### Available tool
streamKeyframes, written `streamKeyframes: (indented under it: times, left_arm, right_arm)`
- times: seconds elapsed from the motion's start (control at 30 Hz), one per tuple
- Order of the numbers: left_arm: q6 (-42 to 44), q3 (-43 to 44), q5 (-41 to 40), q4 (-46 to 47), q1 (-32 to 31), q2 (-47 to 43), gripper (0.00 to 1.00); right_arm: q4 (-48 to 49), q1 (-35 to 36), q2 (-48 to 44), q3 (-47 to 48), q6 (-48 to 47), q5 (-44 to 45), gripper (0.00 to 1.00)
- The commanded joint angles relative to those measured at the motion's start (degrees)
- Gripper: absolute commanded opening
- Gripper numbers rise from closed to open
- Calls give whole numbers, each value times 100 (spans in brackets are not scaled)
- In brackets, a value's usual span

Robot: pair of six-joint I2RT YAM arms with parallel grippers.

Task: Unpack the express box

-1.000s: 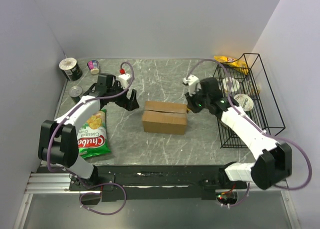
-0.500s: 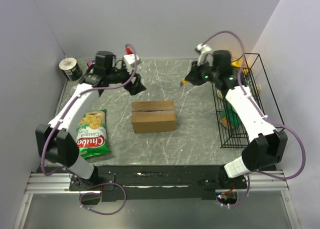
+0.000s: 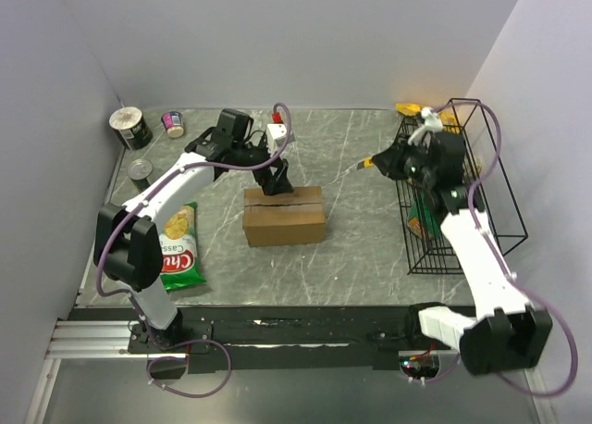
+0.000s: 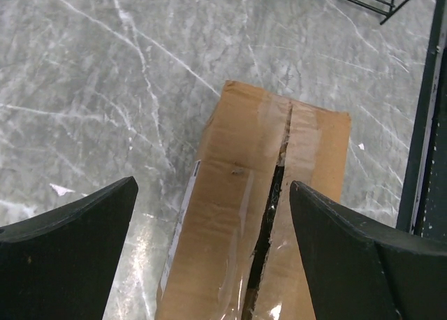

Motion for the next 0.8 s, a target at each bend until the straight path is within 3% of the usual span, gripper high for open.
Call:
streamKeyframes:
  times: [0.0, 0.17, 0.27, 0.33, 0.57, 0.77]
  left_arm:
    - [372, 265, 524, -178, -17, 142, 96]
    - [742, 178, 446, -197, -34, 257, 96]
    - [750, 309, 305, -283, -43, 266, 96]
    - [803, 275, 305, -257, -61, 213, 96]
    - [610, 125, 454, -38, -219, 423, 96]
    - [276, 546, 446, 94, -228, 906, 96]
  right_arm:
    - [1434, 11, -611, -901, 1538, 775, 0]
    - [3534, 28, -1129, -2352, 1516, 161, 0]
    - [2810, 212, -1016, -2126, 1840, 730, 0]
    - [2990, 318, -1121, -2353, 1850, 1047, 0]
    - [2666, 450, -1121, -2406, 1779, 1067, 0]
    - [3280, 705, -858, -2731, 2236, 741, 0]
